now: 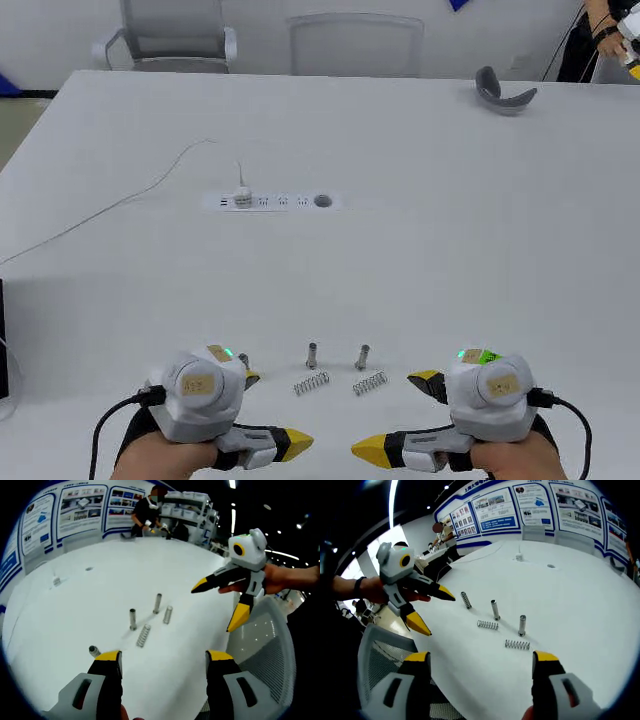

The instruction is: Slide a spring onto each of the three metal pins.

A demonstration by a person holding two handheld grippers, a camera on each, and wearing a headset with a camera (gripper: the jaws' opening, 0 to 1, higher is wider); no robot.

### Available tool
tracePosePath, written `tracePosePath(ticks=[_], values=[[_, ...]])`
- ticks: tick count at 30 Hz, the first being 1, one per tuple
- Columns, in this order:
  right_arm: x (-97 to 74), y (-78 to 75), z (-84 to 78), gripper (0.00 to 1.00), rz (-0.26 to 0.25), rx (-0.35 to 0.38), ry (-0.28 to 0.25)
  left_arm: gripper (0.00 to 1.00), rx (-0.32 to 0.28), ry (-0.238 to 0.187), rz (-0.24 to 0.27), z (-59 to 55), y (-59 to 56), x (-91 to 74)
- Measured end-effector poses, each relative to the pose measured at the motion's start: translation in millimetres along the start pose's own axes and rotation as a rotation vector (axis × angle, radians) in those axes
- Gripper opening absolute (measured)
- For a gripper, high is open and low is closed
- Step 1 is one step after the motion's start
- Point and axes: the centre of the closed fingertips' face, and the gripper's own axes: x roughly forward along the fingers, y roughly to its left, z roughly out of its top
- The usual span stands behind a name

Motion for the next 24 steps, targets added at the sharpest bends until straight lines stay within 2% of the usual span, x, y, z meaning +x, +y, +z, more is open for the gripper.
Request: tracePosePath(ticks=[5,14,20,22,24], values=[[-3.3,-0.4,-2.1,0.85,-0.009,0.009,0.000,0.70,0.010,0.021,-0.040,-0.8,-4.6,14.4],[-9.0,-1.1,-6.6,0.85,-0.022,0.039,-0.009,0.69,0.026,0.054,-0.067,-1.4,-4.2,36.6],[-10.5,-1.8,-11.1,0.85,-0.025,0.056,-0.008,0.66,0.021,0.070,-0.063,-2.6,0.9,49.1],[-10.3,-2.0,-11.7,0.85,-0.025,0.061,-0.011,0.63,-0.003,0.051,-0.042,-0.1,6.2,52.6],[-10.2,-1.9,-12.5,0.85,-0.024,0.065,-0.012,0.60,-0.013,0.054,-0.038,-1.2,9.5,56.6]])
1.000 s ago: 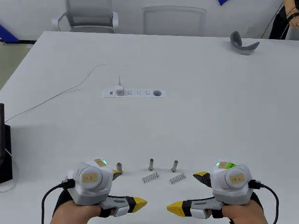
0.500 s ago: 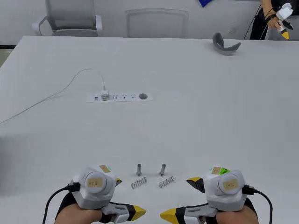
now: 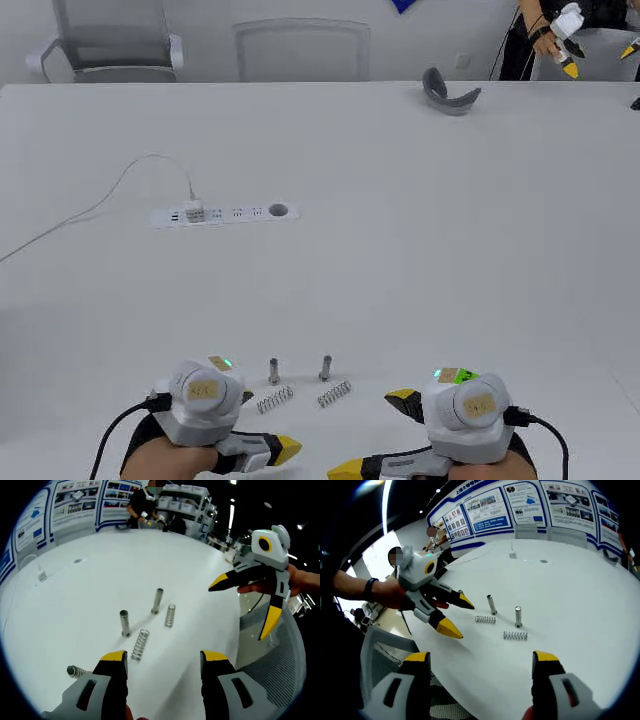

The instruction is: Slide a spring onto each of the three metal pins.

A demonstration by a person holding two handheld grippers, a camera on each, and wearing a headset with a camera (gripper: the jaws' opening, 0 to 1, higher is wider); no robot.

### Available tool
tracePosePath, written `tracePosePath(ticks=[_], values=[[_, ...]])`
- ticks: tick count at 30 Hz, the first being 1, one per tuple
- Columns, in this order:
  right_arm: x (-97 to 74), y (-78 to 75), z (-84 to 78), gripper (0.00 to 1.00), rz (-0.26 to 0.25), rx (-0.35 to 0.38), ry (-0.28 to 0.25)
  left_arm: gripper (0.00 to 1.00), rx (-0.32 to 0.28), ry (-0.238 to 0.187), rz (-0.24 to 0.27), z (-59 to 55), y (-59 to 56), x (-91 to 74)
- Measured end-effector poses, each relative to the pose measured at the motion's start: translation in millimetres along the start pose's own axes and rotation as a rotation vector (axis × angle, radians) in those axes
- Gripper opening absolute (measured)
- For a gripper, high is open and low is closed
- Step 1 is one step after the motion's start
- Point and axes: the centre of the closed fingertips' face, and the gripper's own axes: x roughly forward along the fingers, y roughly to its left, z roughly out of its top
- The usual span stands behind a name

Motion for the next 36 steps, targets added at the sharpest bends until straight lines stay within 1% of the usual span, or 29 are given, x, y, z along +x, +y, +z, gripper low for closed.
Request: tracePosePath(ticks=[3,5,9,12,16,22,27,30,33,35,36], values=[[0.2,-0.1,-0.9,0.85,0.001,0.010,-0.001,0.57,0.005,0.008,0.017,-0.5,3.3,4.6],[0.1,0.1,-1.0,0.85,0.003,0.017,-0.005,0.53,0.003,0.010,0.029,-0.6,5.8,7.5],[-0.6,-0.1,-2.3,0.85,0.002,0.026,-0.008,0.47,0.002,0.034,0.053,-5.1,11.6,16.1],[-1.9,-0.3,-3.2,0.85,0.000,0.031,-0.009,0.42,-0.026,0.048,0.073,-8.2,15.8,20.5],[-3.7,-2.5,-6.0,0.85,-0.005,0.044,-0.011,0.36,-0.036,0.048,0.092,-8.1,20.0,25.2],[-5.6,-2.1,-9.2,0.85,-0.007,0.053,-0.008,0.32,-0.041,0.051,0.110,-7.3,23.4,27.6],[-6.7,-1.9,-9.8,0.85,-0.009,0.056,-0.008,0.27,-0.035,0.058,0.131,-9.7,28.4,28.6],[-7.8,-2.1,-8.9,0.84,-0.011,0.058,-0.013,0.21,0.003,0.064,0.140,-12.1,29.5,29.3],[-8.3,-2.6,-8.6,0.84,-0.013,0.060,-0.014,0.18,0.018,0.060,0.148,-11.9,30.3,29.7],[-8.7,-2.6,-7.8,0.84,-0.013,0.061,-0.017,0.13,0.026,0.062,0.160,-12.2,32.5,30.3],[-8.8,-2.5,-7.5,0.84,-0.013,0.062,-0.018,0.12,0.024,0.062,0.158,-12.2,31.7,29.8]])
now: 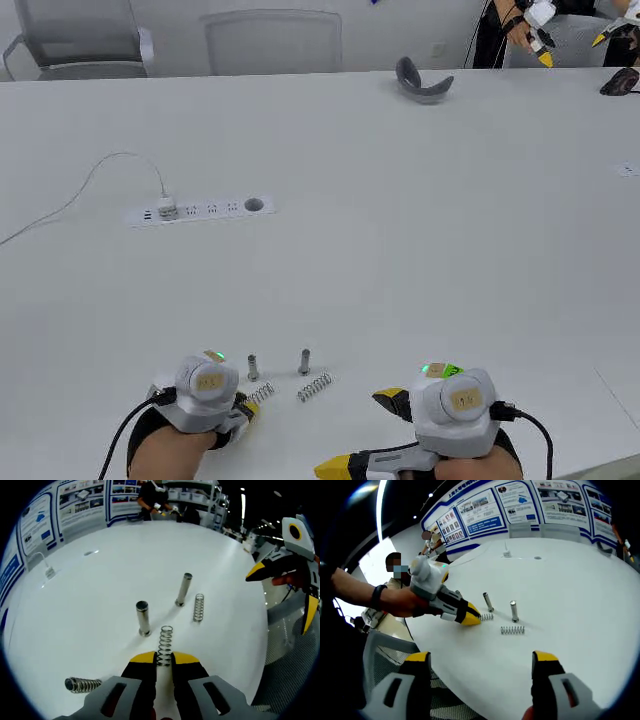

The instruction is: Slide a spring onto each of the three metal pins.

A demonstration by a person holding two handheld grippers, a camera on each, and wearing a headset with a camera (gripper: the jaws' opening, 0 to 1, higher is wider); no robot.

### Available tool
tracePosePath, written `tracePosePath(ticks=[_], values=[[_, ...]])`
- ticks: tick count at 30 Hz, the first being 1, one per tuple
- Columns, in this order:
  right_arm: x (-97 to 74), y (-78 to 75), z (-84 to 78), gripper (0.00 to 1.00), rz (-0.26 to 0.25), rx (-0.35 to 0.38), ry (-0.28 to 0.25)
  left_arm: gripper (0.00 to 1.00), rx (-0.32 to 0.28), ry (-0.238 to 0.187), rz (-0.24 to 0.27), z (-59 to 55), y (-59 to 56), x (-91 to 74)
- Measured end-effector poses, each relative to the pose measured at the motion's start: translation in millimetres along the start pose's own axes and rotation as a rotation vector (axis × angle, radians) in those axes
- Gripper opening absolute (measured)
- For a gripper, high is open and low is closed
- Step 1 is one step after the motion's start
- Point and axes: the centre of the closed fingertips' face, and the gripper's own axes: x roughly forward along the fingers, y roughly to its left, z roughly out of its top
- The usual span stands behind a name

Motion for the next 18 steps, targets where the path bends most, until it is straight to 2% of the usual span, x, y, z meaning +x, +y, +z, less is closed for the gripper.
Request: tracePosePath(ticks=[5,11,18], values=[[0.0,-0.5,0.7,0.84,-0.001,0.005,-0.004,0.11,-0.047,0.016,0.018,-4.8,2.2,-4.4],[0.9,2.1,-0.8,0.83,0.004,0.006,-0.005,0.11,-0.021,0.011,0.005,-11.6,-3.8,-19.1],[3.0,6.3,-3.4,0.83,0.012,0.017,-0.008,0.11,-0.051,0.004,0.006,-25.6,-1.7,-35.9]])
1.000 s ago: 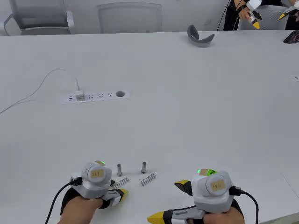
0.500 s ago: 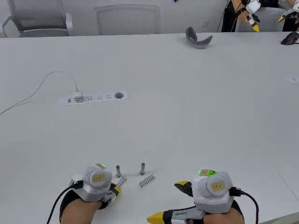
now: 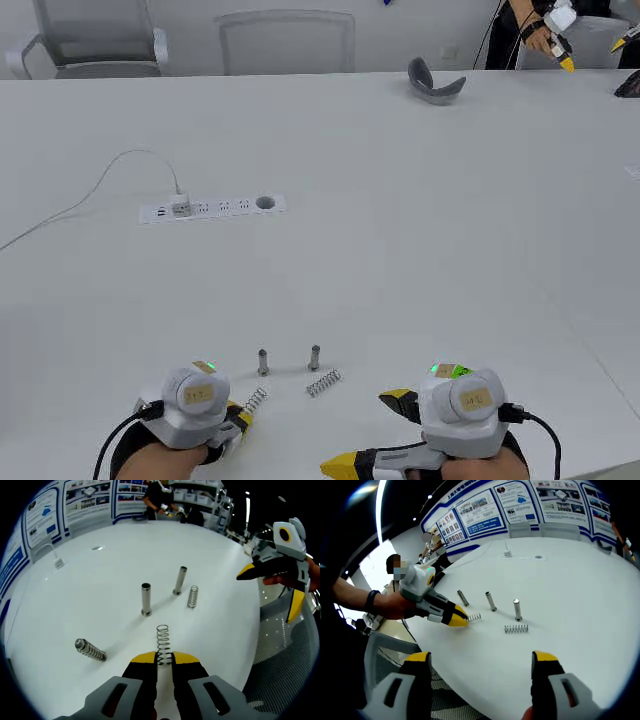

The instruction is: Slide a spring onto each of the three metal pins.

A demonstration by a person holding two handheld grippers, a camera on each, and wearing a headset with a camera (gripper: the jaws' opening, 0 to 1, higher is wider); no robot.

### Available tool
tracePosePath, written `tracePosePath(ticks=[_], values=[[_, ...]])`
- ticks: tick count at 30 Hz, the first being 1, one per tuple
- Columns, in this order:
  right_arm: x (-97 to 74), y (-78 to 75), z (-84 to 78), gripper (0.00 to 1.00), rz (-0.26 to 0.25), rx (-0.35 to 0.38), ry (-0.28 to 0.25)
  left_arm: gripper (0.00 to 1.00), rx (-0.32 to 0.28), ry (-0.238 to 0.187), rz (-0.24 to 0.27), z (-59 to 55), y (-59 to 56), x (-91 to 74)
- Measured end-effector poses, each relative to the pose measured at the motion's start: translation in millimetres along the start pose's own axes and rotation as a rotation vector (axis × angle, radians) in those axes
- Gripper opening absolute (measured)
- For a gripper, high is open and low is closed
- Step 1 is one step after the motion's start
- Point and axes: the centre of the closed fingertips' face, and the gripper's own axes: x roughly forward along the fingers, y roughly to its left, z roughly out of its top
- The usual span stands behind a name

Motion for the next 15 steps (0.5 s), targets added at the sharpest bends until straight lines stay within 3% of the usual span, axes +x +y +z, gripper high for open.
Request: tracePosePath(ticks=[4,9,12,15], values=[[1.5,2.8,-1.5,0.83,0.009,-0.001,0.004,0.11,-0.049,-0.015,-0.003,-3.6,1.5,-10.3],[2.3,5.2,2.2,0.82,0.018,0.010,-0.006,0.11,-0.048,-0.027,-0.006,-4.8,-0.8,-20.2],[3.1,6.5,4.5,0.82,0.019,0.008,-0.007,0.11,-0.095,-0.051,-0.007,-3.1,-0.9,-26.2],[4.1,8.4,6.1,0.82,0.024,0.009,-0.011,0.11,-0.094,-0.057,-0.006,-3.8,-2.1,-31.3]])
